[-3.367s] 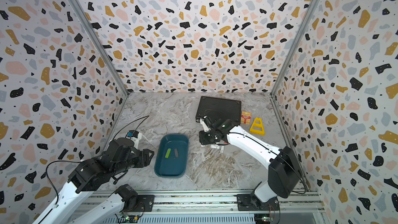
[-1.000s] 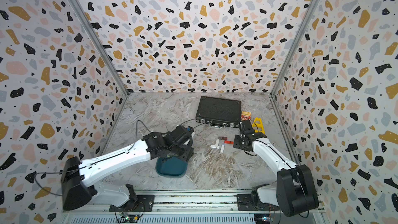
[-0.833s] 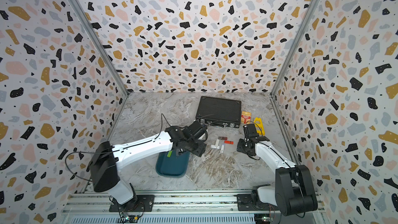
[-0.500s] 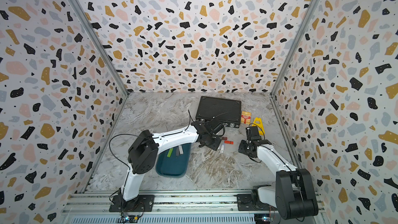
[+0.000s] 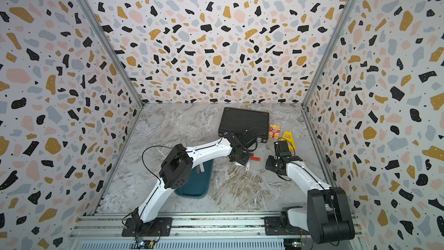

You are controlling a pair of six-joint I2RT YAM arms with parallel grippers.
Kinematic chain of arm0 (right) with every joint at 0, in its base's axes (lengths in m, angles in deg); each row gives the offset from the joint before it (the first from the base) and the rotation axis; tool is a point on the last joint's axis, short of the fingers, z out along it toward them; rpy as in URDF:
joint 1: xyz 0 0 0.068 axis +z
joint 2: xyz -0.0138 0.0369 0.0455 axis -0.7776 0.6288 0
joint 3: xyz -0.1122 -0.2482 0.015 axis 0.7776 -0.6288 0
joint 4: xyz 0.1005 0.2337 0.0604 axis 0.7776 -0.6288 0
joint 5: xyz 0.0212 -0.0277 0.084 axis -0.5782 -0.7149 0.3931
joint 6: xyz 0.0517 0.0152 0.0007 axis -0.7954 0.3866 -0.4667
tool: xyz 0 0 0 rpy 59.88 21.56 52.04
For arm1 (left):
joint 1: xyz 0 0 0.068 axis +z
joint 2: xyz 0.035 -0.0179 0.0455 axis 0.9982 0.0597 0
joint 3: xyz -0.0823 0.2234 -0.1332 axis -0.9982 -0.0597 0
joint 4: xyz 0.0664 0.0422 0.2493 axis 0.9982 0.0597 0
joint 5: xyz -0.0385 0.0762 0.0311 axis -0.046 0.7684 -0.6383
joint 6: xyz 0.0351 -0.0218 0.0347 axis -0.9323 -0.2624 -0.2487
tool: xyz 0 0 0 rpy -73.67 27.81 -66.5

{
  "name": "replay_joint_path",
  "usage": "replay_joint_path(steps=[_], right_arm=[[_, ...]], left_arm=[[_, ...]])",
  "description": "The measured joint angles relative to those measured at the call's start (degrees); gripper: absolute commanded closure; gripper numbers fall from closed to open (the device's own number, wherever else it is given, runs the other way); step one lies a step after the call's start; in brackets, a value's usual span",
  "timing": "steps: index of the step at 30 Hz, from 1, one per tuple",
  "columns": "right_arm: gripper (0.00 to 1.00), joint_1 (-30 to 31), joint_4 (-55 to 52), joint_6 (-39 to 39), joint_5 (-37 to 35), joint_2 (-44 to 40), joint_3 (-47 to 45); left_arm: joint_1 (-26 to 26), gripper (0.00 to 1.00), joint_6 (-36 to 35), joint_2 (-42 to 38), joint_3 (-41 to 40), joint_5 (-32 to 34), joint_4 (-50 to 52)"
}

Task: Put the usb flash drive into the storage box
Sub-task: Pick up the USB flash from the center of the board, then place the USB flash in the storage box.

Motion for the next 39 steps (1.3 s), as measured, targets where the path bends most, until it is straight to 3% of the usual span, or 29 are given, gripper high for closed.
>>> replay_joint_path(steps=[6,12,22,25,29,33,36,39], right_arm=[[0.56,0.00,0.02,0.00,0.11,0.00,0.00],[0.57,-0.02,0.13,0.00,0.15,0.00,-0.07],[0.58,-0.02,0.81,0.24,1.42,1.14,-0.20],[0.58,-0.02,0.81,0.31,1.88,2.08,-0.20],[0.58,-0.02,1.05,0.46,2.32,1.99,-0.20],[0.59,-0.04,1.25,0.59,2.97,2.47,-0.11],[0.59,-0.04,1.27,0.70,3.48,3.69,0.13],[0.59,-0.04,1.27,0.76,3.74,3.82,0.15]], left_arm=[[0.00,0.59,0.04,3.32,3.08,-0.42,0.68],[0.07,0.75,0.17,3.41,3.10,-0.37,0.87],[0.02,0.79,0.20,1.31,2.78,2.97,3.93],[0.15,0.78,0.22,-5.79,-2.49,4.59,3.72],[2.10,0.78,1.22,-23.96,-16.68,5.90,1.73],[10.71,0.78,2.69,-41.79,-31.74,6.05,-1.01],[18.14,0.78,3.19,-47.15,-39.60,6.40,-1.79],[21.46,0.78,3.23,-47.50,-45.35,5.99,-2.32]])
